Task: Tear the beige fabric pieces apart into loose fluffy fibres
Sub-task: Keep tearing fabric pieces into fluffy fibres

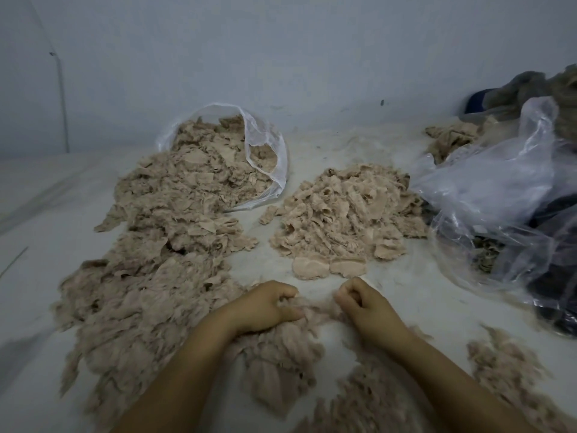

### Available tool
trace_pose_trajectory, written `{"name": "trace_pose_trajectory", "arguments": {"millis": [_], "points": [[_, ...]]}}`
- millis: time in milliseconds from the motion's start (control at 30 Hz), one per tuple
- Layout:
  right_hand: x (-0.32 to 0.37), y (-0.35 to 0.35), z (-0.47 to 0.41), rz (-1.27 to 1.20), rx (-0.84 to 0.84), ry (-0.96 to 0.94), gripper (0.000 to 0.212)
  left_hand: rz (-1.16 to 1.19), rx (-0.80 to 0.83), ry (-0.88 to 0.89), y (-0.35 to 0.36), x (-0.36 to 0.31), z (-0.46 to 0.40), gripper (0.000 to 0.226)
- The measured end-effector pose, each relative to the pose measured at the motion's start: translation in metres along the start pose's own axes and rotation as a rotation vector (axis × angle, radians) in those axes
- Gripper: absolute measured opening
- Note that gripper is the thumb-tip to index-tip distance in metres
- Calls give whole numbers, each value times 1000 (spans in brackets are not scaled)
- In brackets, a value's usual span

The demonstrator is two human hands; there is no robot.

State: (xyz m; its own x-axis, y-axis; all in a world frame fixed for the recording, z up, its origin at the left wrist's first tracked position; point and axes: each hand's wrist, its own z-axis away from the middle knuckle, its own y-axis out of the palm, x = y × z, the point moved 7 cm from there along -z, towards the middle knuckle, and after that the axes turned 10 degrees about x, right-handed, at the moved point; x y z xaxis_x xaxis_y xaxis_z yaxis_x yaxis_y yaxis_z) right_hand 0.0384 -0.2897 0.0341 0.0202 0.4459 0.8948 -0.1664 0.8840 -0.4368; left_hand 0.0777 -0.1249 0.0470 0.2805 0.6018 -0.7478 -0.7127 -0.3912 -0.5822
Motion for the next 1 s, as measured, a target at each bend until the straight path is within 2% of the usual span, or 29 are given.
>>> {"name": "trace_pose_trajectory", "arguments": {"millis": [33,100,200,267,400,567,667,767,867,967,1000], "points": [[2,3,1,-72,25,-18,14,45,-3,11,2,-3,-2,11],[7,6,3,-157,39,-61,9,101,-60,28,4,-7,-5,12],[1,-13,6,-198,-135,-22,16,165,-166,40,-4,-7,-2,19],[-6,-29,10,-193,-184,34,21,212,-206,28,-10,-1,5,22],[-3,-27,13,-264,-40,41,19,381,-153,35,-8,2,9,13],[17,-4,8,-435,31,-57,15,284,-110,71,8,-24,-10,44],[12,-8,7,-480,-50,-30,15,381,-214,106,4,-26,-10,15],[-2,-24,11,-404,-105,32,19,510,-297,85,-8,-13,-2,16],[-12,-33,16,-224,-4,102,21,621,-326,82,-17,-4,5,13],[1,-26,15,59,72,63,18,723,-238,77,-9,-7,-1,19],[9,-21,12,96,51,2,29,749,-197,70,-5,-10,-3,19]]}}
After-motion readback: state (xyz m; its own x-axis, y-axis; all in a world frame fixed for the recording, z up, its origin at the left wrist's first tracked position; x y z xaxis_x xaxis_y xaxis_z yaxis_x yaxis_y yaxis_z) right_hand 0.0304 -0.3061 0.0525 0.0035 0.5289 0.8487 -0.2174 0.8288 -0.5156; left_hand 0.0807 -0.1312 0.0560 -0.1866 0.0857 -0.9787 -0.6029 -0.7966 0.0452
